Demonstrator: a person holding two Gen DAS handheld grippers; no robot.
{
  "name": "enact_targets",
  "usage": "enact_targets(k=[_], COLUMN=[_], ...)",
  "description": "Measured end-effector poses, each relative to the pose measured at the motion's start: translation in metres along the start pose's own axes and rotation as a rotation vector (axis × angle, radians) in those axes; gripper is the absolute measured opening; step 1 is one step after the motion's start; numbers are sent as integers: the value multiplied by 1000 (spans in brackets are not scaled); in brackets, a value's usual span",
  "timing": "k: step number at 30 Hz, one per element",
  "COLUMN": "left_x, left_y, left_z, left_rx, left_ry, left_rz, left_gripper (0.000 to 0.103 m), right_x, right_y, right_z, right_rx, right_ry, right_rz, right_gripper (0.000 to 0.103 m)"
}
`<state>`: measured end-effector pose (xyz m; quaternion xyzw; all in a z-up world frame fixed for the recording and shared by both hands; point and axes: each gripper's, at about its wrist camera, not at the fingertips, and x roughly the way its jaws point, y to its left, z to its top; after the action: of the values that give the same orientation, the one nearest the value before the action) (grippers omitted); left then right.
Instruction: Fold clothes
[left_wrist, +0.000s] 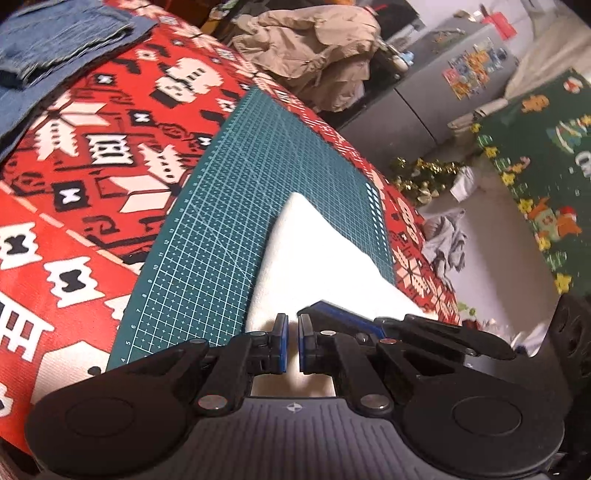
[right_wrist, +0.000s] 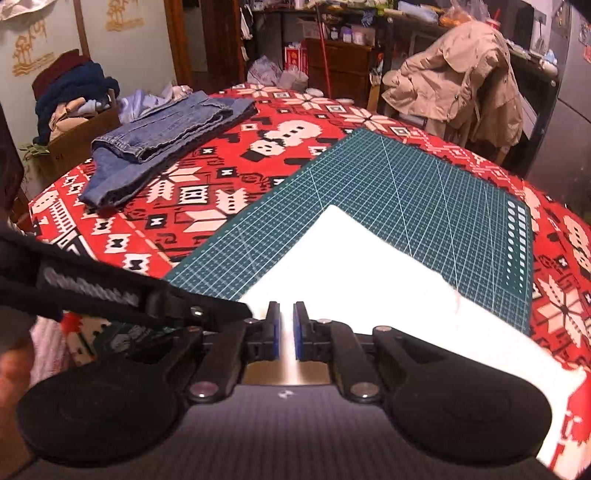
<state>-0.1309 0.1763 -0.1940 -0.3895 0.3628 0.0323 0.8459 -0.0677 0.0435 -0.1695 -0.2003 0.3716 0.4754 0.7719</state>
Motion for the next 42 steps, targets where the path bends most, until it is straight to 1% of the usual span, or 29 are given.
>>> enact_targets(k=[4,6,10,13,15,19,24,27,28,30,32,34,35,39,42], left_x=[2,0,-1,-2,-1,-3,-8,-12,-12,-10,-3,6,5,-4,-10], left_y=[-3,-3,0,-3,-5,-7,-7,-6,-6,-9,-12,-9,-6,2,-1], left_z=[-2,-1,-3,-5,-7,-13,-18,-14,-13,-10,-9,-12,-15,-20,-24], left_rx=[19,20,-2,24,45,89,108,79,73,88,114,109,98,76,116], left_ry=[16,13,20,18,20,27,38,34,27,18,46,110,124,159,163], left_rz=[4,2,-4,1,12,34,37,0,-18,-47,-60,-46,-51,-68,-58], left_gripper=[6,7,6,6,6,6,5,5,5,5,5,5,3,2,2], right_x=[0,-3,-3,2,9,20,30,27,25,22,26,31,31,23,6], right_y=[-3,-7,-13,-22,-28,-39,-47,-49,-49,-48,-50,-51,-52,-55,-48], right_z=[-11,-6,-3,4,8,20,30,35,37,39,39,37,36,28,17], right_rx=[34,68,74,98,103,114,127,153,152,143,151,158,159,182,177], right_ry=[-7,14,6,-9,-12,-20,-32,-34,-42,-58,-50,-38,-34,-3,13], right_rz=[26,38,34,28,41,56,43,27,19,7,4,8,9,20,33], right_gripper=[6,6,6,6,6,3,0,0,3,4,4,4,4,4,6])
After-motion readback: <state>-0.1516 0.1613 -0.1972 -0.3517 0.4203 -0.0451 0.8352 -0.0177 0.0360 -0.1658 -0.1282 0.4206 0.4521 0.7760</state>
